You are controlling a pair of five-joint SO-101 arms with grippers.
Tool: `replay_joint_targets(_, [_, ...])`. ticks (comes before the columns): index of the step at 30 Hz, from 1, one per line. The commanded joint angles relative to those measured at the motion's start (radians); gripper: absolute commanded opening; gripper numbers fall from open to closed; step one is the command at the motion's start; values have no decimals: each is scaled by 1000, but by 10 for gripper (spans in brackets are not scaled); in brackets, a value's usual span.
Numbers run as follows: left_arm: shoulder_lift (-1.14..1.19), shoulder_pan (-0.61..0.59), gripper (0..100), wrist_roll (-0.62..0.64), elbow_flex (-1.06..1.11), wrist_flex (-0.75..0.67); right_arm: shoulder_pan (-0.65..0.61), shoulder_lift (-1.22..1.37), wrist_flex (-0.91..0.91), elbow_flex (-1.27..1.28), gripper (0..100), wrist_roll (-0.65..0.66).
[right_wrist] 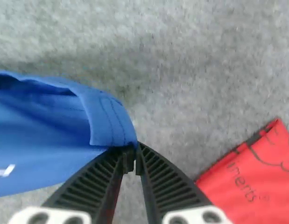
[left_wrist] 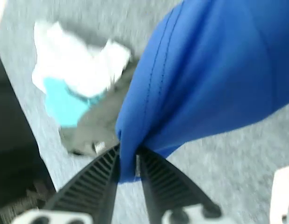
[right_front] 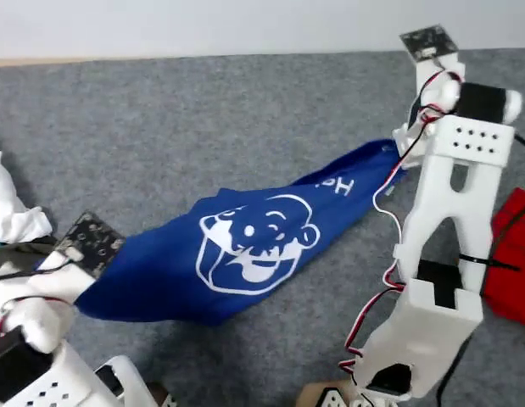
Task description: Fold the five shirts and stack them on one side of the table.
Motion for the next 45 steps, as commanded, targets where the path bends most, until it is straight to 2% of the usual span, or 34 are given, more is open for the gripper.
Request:
replay_joint_targets(1, [3,61,3,20,-28,-8,51,-84,41,41,10,26])
replay_joint_targets(6, [-6,68,3,-84,51,28,74,-134,41,170,28,87])
replay_joint_targets(11, [-6,68,3,-78,58,28,47,-231,38,213,209,40])
replay_joint_targets(14, [-6,68,3,-77,61,28,-27,-280,35,187,255,-31])
replay_joint_targets(19, [-6,68,3,-77,107,28,-255,-266,-8,161,238,-124])
replay_joint_targets(23, [-6,66,3,-69,124,28,-412,-173,-156,161,185,-181])
replay_joint_targets(27, [-6,68,3,-9,125,28,-515,-22,-311,158,160,-198])
replay_joint_targets(37, [-6,68,3,49,140,28,-668,289,-584,157,158,-203])
replay_joint_targets(45, [-6,68,3,49,196,28,-722,397,-578,155,158,-272])
